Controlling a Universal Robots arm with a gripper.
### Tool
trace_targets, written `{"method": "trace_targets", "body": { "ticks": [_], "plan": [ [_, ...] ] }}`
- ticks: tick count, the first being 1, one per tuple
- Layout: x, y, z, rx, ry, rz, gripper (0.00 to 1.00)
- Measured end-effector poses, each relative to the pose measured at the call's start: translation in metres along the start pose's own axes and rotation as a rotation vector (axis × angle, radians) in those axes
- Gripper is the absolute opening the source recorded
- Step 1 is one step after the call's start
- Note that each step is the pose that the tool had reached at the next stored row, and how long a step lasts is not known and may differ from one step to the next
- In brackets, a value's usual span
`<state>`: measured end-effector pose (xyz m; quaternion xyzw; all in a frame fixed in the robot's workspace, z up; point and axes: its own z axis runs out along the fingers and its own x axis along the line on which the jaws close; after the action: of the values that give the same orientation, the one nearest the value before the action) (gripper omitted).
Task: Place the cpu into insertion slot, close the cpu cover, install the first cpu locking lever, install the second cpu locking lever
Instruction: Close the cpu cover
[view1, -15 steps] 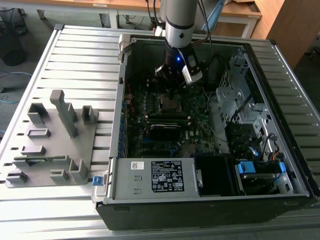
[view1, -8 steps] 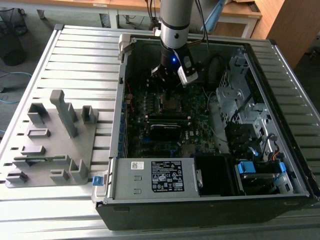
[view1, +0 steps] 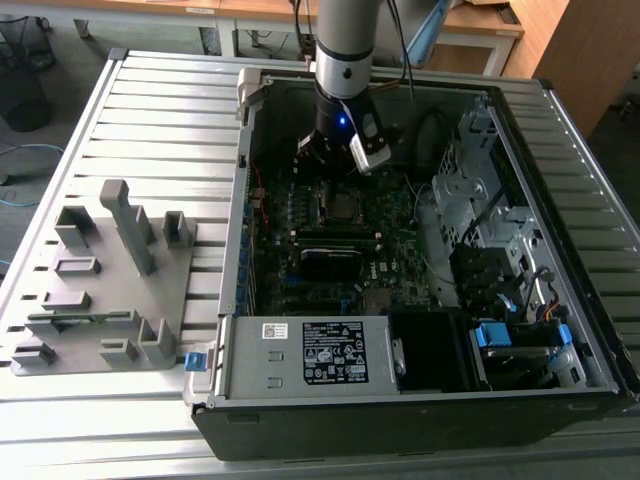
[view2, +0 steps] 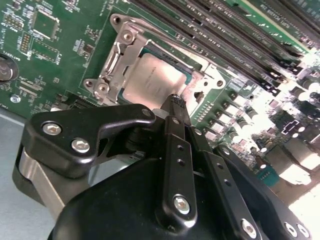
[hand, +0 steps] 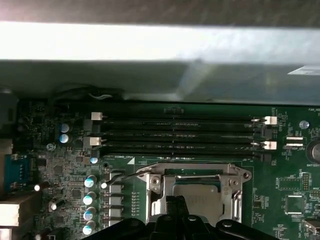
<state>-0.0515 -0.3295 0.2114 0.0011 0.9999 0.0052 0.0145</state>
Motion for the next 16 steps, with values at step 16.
{"method": "trace_targets", "body": {
  "ticks": [16],
  "plan": [
    [0.0060, -0.0048, 0.0019, 0.0002, -0.0002, 0.007, 0.10]
  ]
}}
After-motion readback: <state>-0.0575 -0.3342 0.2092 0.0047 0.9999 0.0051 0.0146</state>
